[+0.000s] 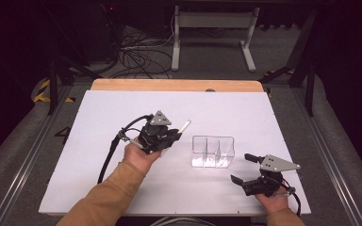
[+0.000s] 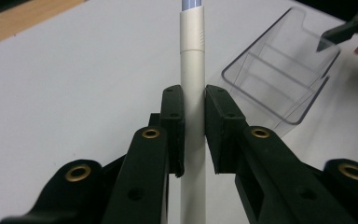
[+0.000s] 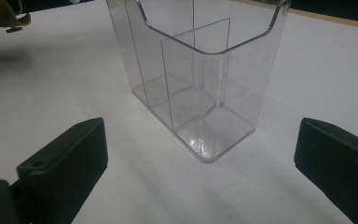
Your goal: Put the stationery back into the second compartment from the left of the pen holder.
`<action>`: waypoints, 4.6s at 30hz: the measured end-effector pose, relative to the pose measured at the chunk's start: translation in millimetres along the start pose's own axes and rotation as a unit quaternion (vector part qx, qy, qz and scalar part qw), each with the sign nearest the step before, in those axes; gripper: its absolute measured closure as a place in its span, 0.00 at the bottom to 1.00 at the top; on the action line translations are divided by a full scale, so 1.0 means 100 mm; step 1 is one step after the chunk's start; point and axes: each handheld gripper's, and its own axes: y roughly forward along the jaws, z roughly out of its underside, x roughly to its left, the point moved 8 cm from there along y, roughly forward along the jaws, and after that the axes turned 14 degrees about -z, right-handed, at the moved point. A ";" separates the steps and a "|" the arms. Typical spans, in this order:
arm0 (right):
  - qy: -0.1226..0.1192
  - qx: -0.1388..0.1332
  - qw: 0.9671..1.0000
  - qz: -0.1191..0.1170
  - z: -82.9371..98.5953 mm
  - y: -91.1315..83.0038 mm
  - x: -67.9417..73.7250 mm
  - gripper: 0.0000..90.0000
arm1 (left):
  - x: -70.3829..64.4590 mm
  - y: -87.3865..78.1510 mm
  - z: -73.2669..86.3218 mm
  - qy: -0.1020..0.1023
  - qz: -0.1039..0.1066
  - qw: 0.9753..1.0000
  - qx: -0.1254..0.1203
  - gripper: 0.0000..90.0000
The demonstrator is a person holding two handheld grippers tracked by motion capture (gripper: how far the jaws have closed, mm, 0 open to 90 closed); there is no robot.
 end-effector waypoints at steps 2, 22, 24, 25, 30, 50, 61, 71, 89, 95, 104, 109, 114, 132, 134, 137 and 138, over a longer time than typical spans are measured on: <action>-0.001 0.000 1.000 0.000 0.00 0.00 0.00 0.04 | -0.01 -0.04 -0.03 -0.006 0.012 1.000 -0.013 0.88; -0.001 0.000 1.000 0.000 0.00 0.00 0.00 0.04 | -0.09 -0.21 -0.30 -0.059 0.094 0.982 -0.152 0.87; -0.001 0.000 1.000 0.000 0.00 0.00 0.00 0.04 | -0.11 -0.21 -0.32 -0.056 0.100 0.980 -0.163 0.87; -0.001 0.000 1.000 0.000 0.00 0.00 0.00 0.04 | -0.12 -0.21 -0.33 -0.053 0.101 0.979 -0.170 0.87; -0.001 0.000 1.000 0.000 0.00 0.00 0.00 0.04 | -0.18 -0.23 -0.37 -0.027 0.105 0.972 -0.208 0.87; -0.002 0.001 1.000 0.000 0.00 0.00 0.00 0.04 | -0.32 -0.19 -0.52 -0.029 0.115 0.969 -0.218 0.87; -0.003 0.001 1.000 -0.002 0.00 0.00 0.00 0.04 | -0.50 -0.03 -0.63 -0.022 0.134 0.967 -0.217 0.87; -0.004 0.001 1.000 -0.003 0.00 0.00 0.01 0.04 | -0.66 0.08 -0.69 -0.019 0.148 0.964 -0.220 0.87; -0.005 0.002 1.000 -0.005 0.00 0.00 0.01 0.04 | -0.90 0.34 -0.69 -0.015 0.160 0.961 -0.226 0.87; -0.004 0.002 1.000 -0.005 0.00 0.00 0.01 0.04 | -0.92 0.41 -0.66 -0.011 0.158 0.963 -0.218 0.87; -0.005 0.002 1.000 -0.005 0.00 0.00 0.01 0.04 | -0.88 0.44 -0.61 -0.009 0.155 0.966 -0.209 0.87; -0.005 0.002 1.000 -0.005 0.00 0.00 0.01 0.04 | -0.88 0.45 -0.58 -0.010 0.159 0.966 -0.202 0.87; -0.005 0.002 1.000 -0.005 0.00 0.00 0.01 0.04 | -0.90 0.48 -0.53 -0.005 0.159 0.969 -0.191 0.87; -0.002 -0.001 1.000 -0.005 -0.01 0.00 0.00 0.04 | -0.77 0.32 -0.50 0.047 0.111 0.975 -0.188 0.29; -0.002 -0.004 1.000 -0.006 -0.01 0.00 -0.01 0.04 | -0.74 0.23 -0.52 0.054 0.100 0.974 -0.196 0.23; 0.000 -0.005 1.000 -0.007 -0.02 0.01 -0.01 0.04 | -0.70 0.08 -0.54 0.057 0.092 0.972 -0.207 0.18; 0.000 -0.004 1.000 -0.007 -0.02 0.01 -0.02 0.04 | -0.68 0.04 -0.55 0.058 0.090 0.972 -0.208 0.17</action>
